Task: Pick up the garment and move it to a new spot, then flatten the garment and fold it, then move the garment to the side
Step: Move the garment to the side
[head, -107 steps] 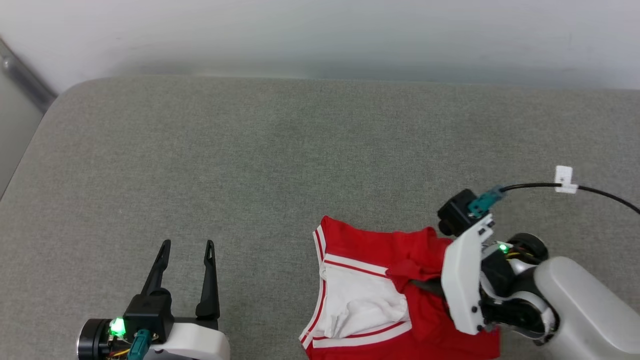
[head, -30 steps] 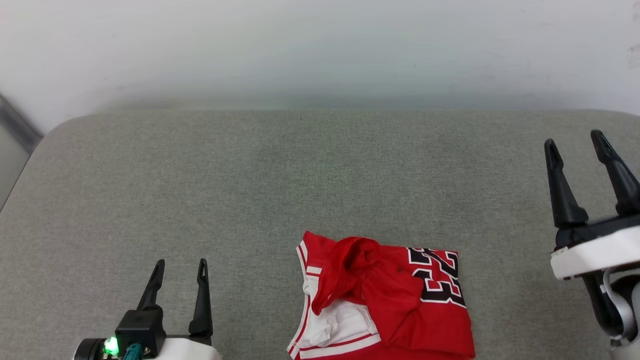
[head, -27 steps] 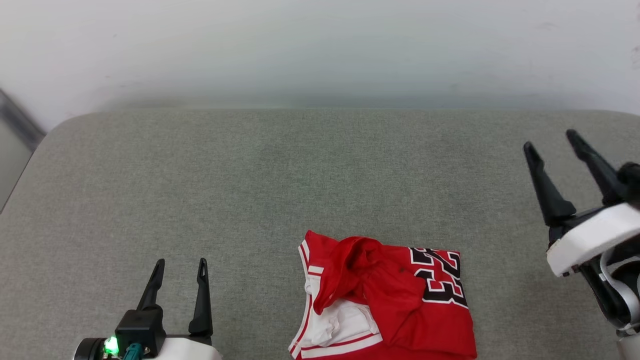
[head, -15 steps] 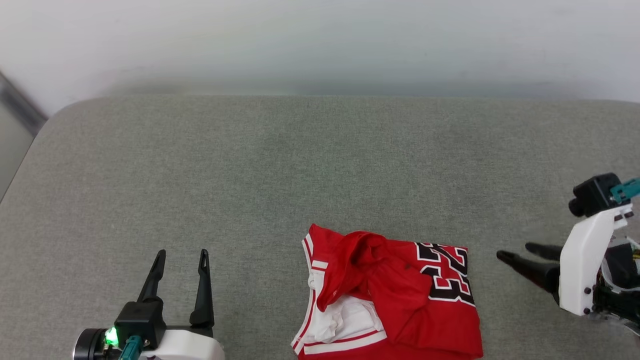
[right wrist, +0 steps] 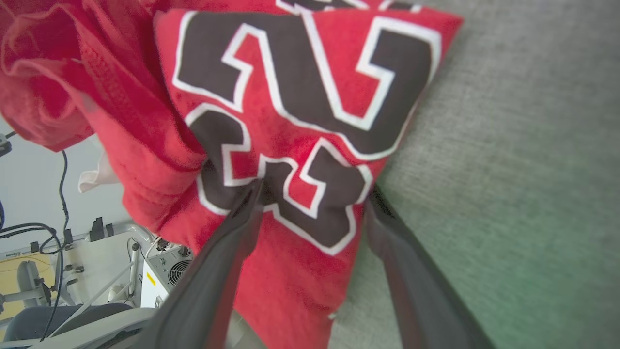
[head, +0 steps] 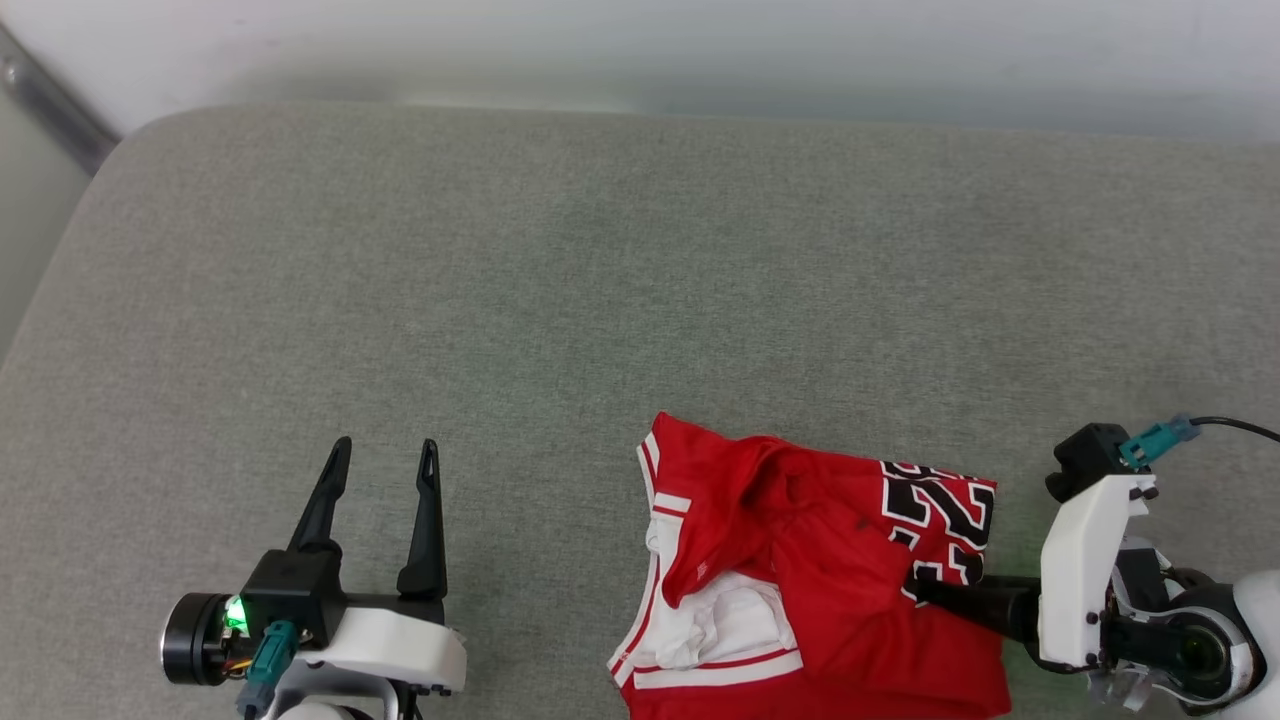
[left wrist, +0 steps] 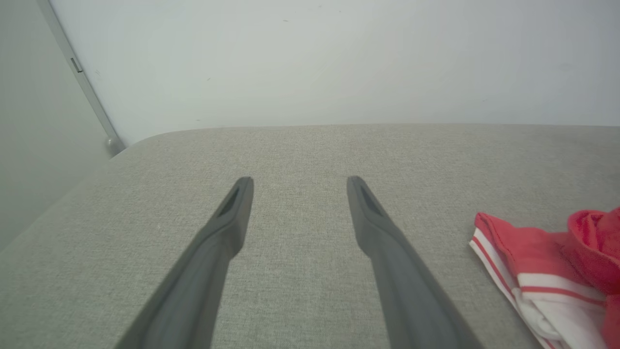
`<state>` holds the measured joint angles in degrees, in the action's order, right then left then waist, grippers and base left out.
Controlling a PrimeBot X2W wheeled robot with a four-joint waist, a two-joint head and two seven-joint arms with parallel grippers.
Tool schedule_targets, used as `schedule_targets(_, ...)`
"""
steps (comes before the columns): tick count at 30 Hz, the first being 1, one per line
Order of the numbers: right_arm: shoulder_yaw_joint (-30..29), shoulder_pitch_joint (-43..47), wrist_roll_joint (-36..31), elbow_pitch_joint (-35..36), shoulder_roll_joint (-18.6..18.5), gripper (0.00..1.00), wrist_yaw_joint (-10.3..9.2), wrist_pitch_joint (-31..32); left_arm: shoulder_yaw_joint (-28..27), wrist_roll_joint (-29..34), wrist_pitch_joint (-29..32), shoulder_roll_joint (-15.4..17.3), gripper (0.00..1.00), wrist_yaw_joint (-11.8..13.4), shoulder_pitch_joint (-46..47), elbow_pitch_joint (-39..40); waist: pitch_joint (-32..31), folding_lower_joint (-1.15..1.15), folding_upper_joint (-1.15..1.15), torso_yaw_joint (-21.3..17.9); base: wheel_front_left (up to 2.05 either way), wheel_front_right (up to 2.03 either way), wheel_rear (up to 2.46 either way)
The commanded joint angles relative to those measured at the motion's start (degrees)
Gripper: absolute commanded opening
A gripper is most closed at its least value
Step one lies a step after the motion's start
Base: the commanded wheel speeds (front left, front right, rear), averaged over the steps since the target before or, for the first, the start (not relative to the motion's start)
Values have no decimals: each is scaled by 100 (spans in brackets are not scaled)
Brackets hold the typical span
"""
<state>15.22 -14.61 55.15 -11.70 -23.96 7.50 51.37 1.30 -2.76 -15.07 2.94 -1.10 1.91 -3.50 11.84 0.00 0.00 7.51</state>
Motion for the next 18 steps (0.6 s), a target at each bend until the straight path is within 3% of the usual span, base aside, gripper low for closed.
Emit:
schedule_targets(1,60,-31,32,-115,79,100,-2,-25,0,-15,-13,-9,100,-16,87,7,89,0,0,84,0,0,0)
schedule_targets(9,794,19,-83,-681,202,100,-7,-271,61,-51,-13,-9,100,33,205,-56,148,0,0,231,0,0,0)
schedule_targets(10,877,-8,-110,-713,168,81,-7,-332,64,-55,-13,-9,100,41,203,-68,132,0,0,243,0,0,0)
schedule_targets(11,956,-44,-129,-724,130,24,-7,-411,69,-60,-13,-9,100,39,193,-76,114,0,0,251,0,0,0)
schedule_targets(12,1011,-70,-130,-748,105,0,-7,-488,70,-64,-13,-8,100,50,183,-83,94,0,0,258,0,0,0)
schedule_targets(18,1252,-407,51,-605,-147,0,-6,-903,72,-91,-13,-9,100,107,21,-113,-121,0,0,230,0,0,0)
